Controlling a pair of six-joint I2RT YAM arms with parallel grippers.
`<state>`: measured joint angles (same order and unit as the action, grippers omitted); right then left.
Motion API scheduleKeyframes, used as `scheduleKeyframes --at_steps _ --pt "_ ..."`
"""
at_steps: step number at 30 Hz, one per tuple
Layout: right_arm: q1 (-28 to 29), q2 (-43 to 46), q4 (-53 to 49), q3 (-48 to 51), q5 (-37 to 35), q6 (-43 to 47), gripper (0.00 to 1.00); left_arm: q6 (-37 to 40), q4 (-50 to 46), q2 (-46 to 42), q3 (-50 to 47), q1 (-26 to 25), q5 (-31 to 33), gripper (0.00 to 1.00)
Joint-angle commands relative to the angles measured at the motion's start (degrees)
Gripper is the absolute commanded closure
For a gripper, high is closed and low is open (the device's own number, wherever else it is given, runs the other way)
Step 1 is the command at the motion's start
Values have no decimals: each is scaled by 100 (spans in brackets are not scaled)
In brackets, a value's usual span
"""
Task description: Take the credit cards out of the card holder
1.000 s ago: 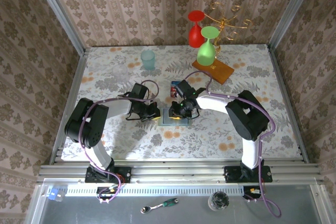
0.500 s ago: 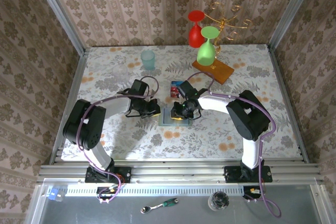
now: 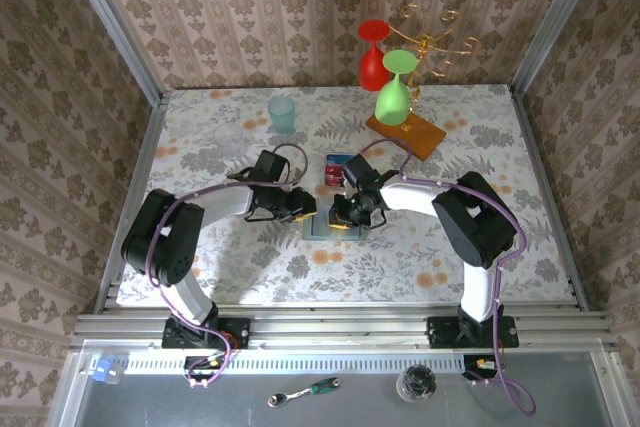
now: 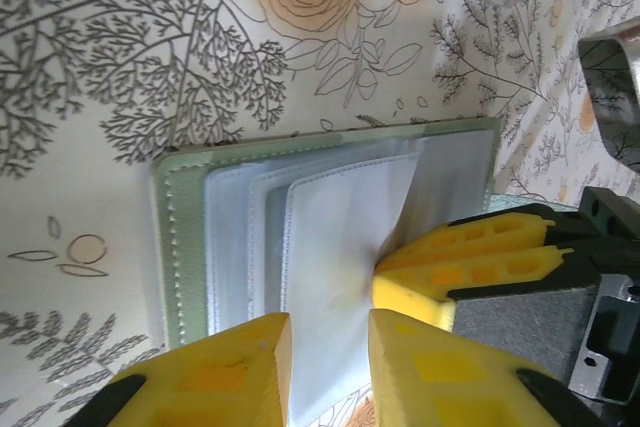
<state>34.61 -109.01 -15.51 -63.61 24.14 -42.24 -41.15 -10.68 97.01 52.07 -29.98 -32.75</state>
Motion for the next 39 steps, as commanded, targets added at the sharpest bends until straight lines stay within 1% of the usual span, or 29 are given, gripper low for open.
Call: scheduleKeyframes --at_steps 1,23,33,36,39 --pt "-65 91 -43 171 -32 -30 86 -127 157 158 107 -59 -133 71" --pt "-209 63 243 401 187 -100 88 -190 241 564 154 -104 -162 69" --pt "-209 64 271 424 216 -118 88 -281 402 626 226 -184 -247 77" --pt "-209 102 260 433 219 -108 88 -308 426 617 229 -193 -258 78" --pt "-209 206 336 442 250 -108 85 -306 375 561 243 -206 -224 78"
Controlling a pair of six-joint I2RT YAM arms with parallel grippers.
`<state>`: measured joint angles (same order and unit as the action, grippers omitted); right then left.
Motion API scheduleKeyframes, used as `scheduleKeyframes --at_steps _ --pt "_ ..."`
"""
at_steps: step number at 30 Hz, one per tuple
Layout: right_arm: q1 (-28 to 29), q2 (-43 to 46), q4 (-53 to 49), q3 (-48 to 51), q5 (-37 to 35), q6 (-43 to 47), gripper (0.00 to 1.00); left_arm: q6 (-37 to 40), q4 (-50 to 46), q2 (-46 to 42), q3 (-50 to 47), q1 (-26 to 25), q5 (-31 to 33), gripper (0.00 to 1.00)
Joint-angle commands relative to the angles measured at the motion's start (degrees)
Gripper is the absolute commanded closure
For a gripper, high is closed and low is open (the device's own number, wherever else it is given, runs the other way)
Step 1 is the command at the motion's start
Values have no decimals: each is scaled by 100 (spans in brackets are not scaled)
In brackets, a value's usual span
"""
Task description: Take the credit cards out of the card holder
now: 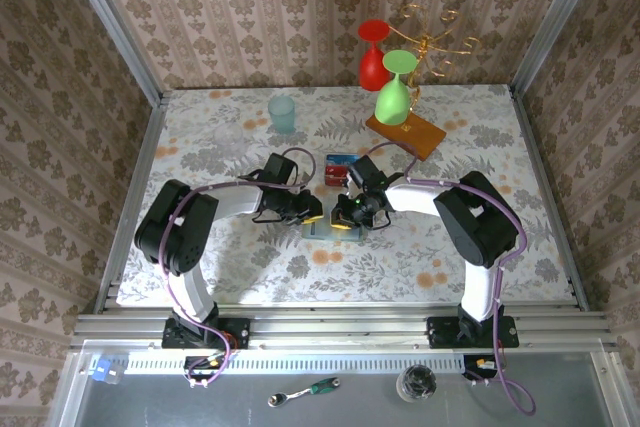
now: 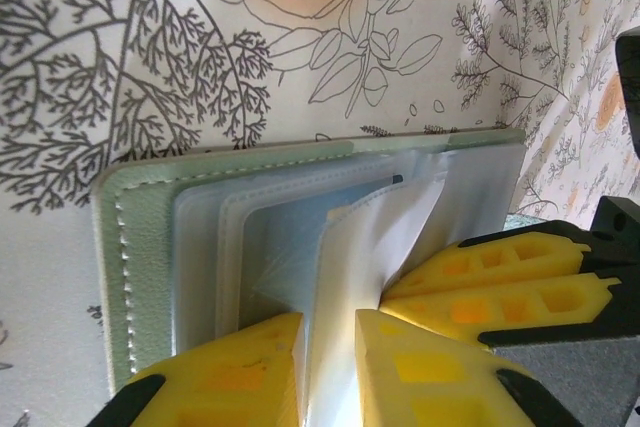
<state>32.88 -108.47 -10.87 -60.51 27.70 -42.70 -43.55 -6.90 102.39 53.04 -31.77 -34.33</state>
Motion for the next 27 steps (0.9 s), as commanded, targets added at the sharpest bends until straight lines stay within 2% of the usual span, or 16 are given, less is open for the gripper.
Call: scheduleKeyframes --at_steps 1,9,16,27 --pt "-36 231 -96 144 -115 -56 84 -51 -40 5 179 -31 -57 78" --pt "-88 844 -325 94 -424 47 82 -57 -230 -114 394 -116 -25 78" --pt "-392 1280 -463 383 -538 145 81 -129 -294 21 638 -313 -5 78" --pt "-848 1881 -827 786 -722 460 78 -368 -211 448 1081 -702 82 67"
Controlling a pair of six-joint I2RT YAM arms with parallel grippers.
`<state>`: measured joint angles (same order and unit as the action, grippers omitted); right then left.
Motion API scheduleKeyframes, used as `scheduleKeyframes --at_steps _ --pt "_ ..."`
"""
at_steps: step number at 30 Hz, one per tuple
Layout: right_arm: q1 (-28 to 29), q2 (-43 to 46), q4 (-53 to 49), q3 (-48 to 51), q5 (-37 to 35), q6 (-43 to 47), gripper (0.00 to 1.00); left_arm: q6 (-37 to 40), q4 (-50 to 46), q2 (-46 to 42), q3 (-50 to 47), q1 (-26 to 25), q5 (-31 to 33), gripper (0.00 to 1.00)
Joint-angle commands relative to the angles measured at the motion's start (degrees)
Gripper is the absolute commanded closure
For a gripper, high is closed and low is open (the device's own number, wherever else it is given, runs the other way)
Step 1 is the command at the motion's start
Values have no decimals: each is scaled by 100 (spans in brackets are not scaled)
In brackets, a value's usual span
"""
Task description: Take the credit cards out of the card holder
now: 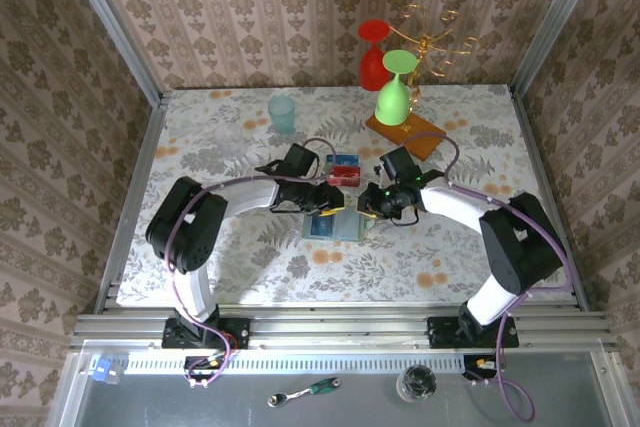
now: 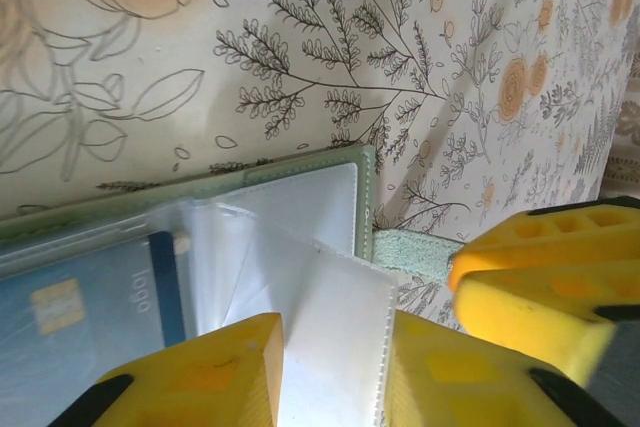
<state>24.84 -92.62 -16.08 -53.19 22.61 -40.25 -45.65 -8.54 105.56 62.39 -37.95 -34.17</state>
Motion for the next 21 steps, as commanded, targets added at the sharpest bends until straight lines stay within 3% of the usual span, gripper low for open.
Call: scheduleKeyframes --at_steps 1,11,21 --pt "-64 337 -369 63 -253 254 77 -184 -20 169 172 -97 51 67" --pt "-119 318 -671 216 -518 409 63 -360 163 412 321 -218 53 61" --pt "-118 -206 -196 362 -76 184 62 -243 37 580 592 -195 -63 55"
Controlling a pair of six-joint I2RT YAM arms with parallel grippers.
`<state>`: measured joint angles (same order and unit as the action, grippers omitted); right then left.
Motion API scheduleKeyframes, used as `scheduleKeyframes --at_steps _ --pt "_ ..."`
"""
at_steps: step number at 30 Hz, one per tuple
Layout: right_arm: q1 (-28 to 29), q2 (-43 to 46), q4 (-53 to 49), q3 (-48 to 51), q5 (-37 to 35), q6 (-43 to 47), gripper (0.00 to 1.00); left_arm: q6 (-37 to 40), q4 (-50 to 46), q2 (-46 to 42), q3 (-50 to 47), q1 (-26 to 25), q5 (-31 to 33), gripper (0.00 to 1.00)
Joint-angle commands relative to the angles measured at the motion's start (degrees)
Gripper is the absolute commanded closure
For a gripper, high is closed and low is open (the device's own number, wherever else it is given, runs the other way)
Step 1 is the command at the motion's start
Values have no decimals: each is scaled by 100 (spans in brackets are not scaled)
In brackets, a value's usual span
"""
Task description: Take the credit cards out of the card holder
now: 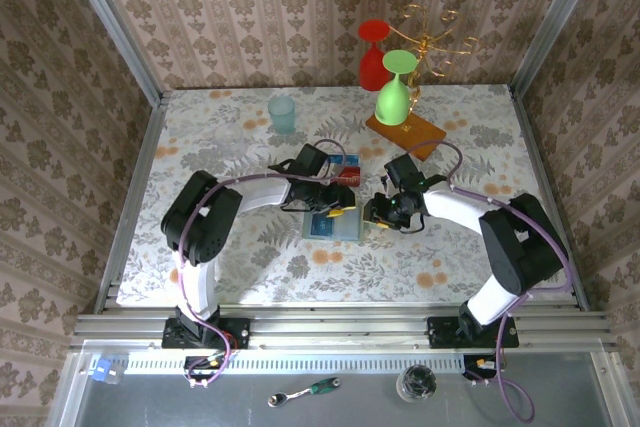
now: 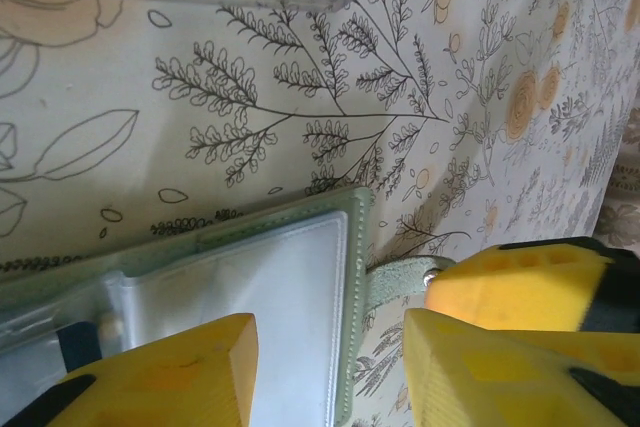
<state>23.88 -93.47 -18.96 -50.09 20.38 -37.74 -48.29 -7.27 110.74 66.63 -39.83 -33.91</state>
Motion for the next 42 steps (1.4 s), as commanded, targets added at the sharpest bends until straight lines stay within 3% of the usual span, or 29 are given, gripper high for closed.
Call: scheduleKeyframes --at_steps 1,13,18,23,30,42 --pt "-24 -104 58 43 126 -69 62 36 -104 69 185 -1 -98 55" --pt "-225 736 -601 12 -567 290 60 47 -116 57 351 36 -108 54" --pt "-302 533 -480 130 -254 320 60 76 -135 -75 250 120 -39 54" --pt "-304 96 27 220 350 149 66 127 -194 -344 24 245 46 54" --pt "-304 -291 432 125 493 38 84 219 -204 -841 -527 531 121 54" --pt "-305 -638 255 -367 515 73 89 514 -760 -1408 -762 949 170 54"
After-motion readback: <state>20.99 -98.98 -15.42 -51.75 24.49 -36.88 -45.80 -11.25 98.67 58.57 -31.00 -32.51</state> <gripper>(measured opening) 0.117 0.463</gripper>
